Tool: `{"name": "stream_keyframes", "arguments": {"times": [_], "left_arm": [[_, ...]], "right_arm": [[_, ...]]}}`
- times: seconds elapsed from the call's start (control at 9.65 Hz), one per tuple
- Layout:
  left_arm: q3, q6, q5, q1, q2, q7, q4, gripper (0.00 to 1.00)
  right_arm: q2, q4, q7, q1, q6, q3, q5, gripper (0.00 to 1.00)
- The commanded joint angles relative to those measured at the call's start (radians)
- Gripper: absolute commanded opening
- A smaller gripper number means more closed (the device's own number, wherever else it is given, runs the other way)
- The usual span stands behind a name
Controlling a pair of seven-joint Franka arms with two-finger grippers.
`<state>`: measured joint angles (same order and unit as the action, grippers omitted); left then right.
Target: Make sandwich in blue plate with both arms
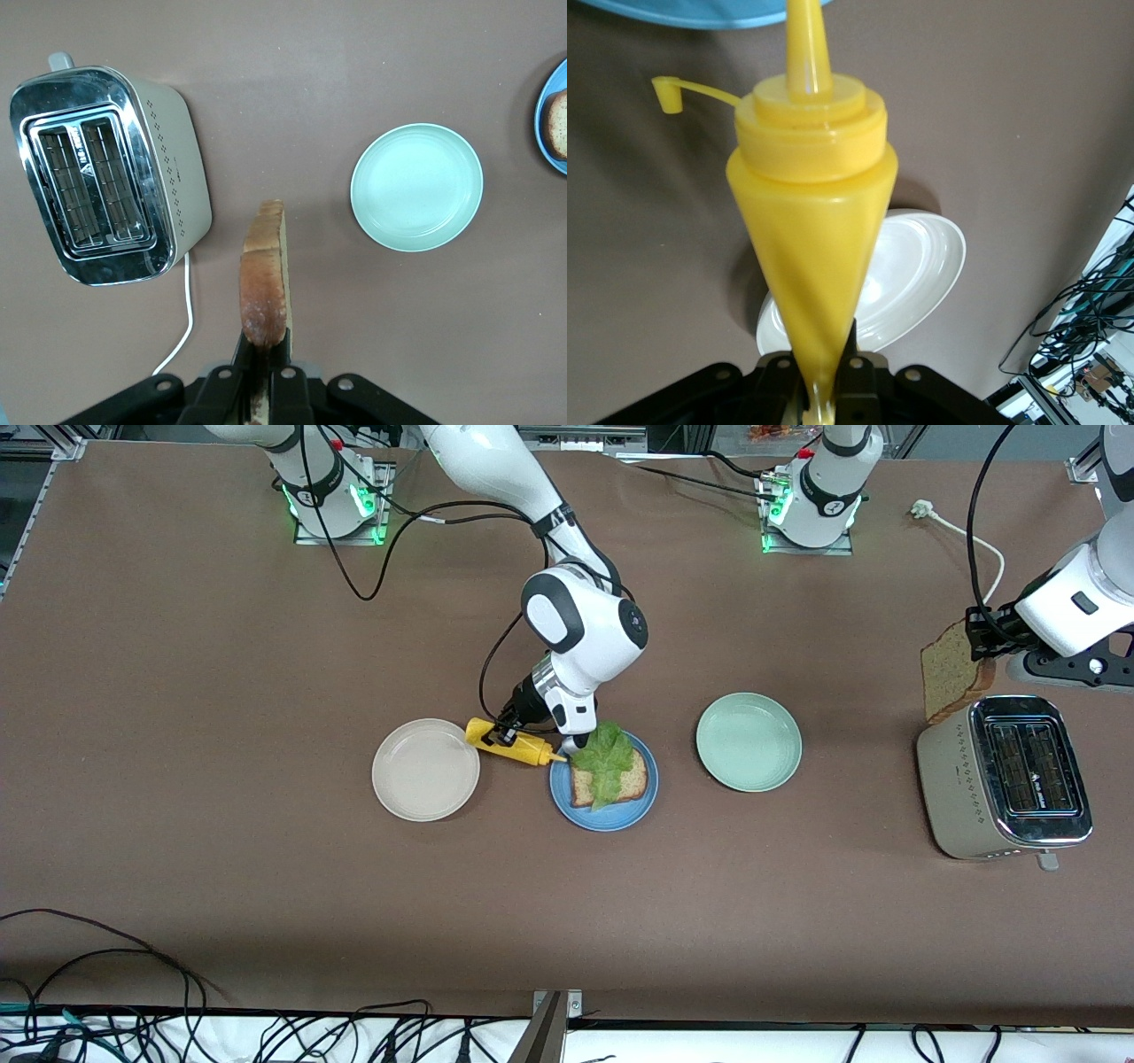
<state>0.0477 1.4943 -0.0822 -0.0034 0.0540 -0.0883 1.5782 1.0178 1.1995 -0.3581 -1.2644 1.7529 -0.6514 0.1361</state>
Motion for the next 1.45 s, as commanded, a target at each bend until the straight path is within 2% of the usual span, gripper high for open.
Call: {"name": "stream_keyframes", "arguments": {"times": [0.0,0.1,0.21,0.41,0.62,0.83,1.14,1.24,1.35], "left_arm": [[0.000,0.007,-0.033,-0.001,-0.009,-0.022,0.002,0.00],[0.000,0.006,-0.033,0.000,-0.009,-0.022,0.002,0.00],[0.001,0.006,-0.033,0.000,-0.009,-0.024,0.002,0.00],[0.000,0.007,-0.031,0.000,-0.009,-0.024,0.002,0.00],[0.001,0.006,-0.031,0.000,-0.009,-0.024,0.002,0.00],[0.000,0.007,-0.031,0.000,-0.009,-0.024,0.000,0.00],[0.001,0.006,-0.031,-0.006,0.000,-0.022,-0.014,0.00],[0.001,0.006,-0.031,-0.006,0.000,-0.022,-0.017,0.00],[0.003,0.004,-0.031,-0.009,0.004,-0.019,-0.017,0.00]], "right_arm": [[0.016,-0.041,0.002,-0.004,-0.030,-0.022,0.019,0.00],[-0.011,-0.041,-0.001,0.010,-0.027,-0.014,0.007,0.00],[-0.054,-0.037,-0.019,0.055,-0.024,0.019,-0.019,0.00],[-0.184,0.000,-0.099,0.164,-0.023,0.070,-0.123,0.00],[-0.305,0.009,-0.191,0.355,-0.029,0.200,-0.253,0.00],[-0.396,0.046,-0.287,0.526,-0.030,0.303,-0.370,0.00],[-0.470,0.113,-0.477,0.744,-0.044,0.407,-0.517,0.00],[-0.467,0.112,-0.572,0.829,-0.084,0.412,-0.595,0.00],[-0.452,0.112,-0.719,0.931,-0.126,0.414,-0.742,0.00]]}}
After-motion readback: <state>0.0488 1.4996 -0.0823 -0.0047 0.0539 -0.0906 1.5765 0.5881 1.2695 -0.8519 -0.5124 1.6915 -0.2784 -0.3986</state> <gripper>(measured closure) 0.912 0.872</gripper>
